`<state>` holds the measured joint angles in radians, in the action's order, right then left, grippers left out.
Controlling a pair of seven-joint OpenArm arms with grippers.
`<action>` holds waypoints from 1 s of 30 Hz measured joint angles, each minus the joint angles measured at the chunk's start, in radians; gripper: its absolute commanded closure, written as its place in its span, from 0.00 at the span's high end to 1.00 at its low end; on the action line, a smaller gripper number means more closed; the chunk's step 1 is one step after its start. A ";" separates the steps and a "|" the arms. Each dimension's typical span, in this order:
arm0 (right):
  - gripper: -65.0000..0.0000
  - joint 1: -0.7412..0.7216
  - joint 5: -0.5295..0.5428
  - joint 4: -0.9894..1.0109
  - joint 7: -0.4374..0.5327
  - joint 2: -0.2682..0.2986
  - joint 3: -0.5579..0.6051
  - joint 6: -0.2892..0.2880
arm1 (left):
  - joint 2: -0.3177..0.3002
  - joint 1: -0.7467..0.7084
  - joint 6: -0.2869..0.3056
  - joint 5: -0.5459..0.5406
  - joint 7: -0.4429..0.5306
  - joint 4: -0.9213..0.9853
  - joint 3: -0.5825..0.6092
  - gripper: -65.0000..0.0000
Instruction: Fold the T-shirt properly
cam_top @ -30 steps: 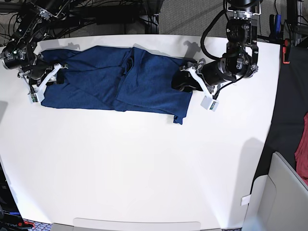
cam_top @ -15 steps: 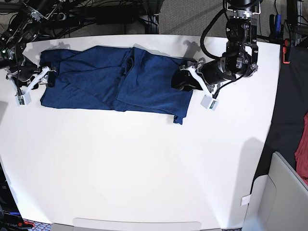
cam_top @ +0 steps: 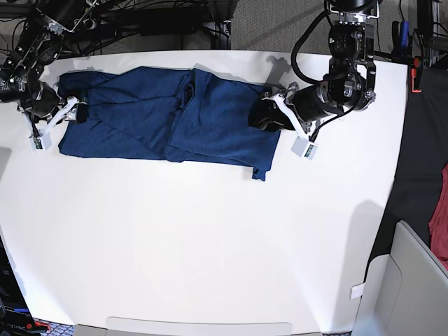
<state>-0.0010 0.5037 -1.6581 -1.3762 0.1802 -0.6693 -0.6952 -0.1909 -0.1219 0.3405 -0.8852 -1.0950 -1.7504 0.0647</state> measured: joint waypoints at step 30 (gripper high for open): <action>0.17 -0.038 -0.070 -0.003 0.011 -0.117 0.072 -0.001 | 0.000 0.000 0.000 0.000 0.000 0.000 -0.002 0.35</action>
<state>-0.0391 0.4339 -1.6611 -1.3655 0.0628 -0.5968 -0.6964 -0.1909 -0.1219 0.3405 -0.8852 -1.0950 -1.7500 0.0628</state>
